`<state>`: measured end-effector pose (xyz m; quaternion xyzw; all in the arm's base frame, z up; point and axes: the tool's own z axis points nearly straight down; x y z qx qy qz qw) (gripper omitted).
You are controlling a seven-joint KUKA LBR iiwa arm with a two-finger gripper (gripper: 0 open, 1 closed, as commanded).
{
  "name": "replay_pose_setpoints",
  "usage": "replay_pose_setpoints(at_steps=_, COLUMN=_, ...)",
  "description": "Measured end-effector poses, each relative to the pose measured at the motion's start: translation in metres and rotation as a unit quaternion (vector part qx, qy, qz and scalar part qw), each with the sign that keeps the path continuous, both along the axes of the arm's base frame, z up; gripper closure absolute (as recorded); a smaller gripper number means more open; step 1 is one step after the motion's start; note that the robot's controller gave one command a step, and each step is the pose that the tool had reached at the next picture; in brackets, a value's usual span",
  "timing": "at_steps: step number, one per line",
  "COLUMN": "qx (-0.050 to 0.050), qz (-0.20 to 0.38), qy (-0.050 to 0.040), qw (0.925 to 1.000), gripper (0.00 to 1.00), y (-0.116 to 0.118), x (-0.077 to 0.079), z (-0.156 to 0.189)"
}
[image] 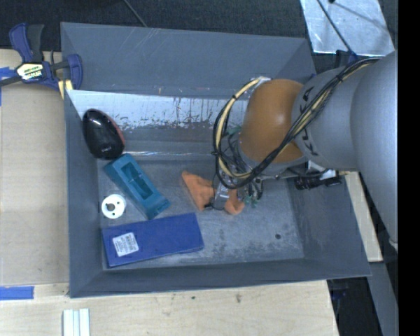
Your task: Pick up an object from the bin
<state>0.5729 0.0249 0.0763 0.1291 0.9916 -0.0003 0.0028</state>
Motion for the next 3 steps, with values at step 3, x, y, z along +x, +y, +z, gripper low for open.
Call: replay_pose_setpoints(at_steps=3, qx=0.001, qz=0.001, qy=0.0001, qw=1.0000, gripper=1.00, y=0.000, x=0.000, z=0.037)
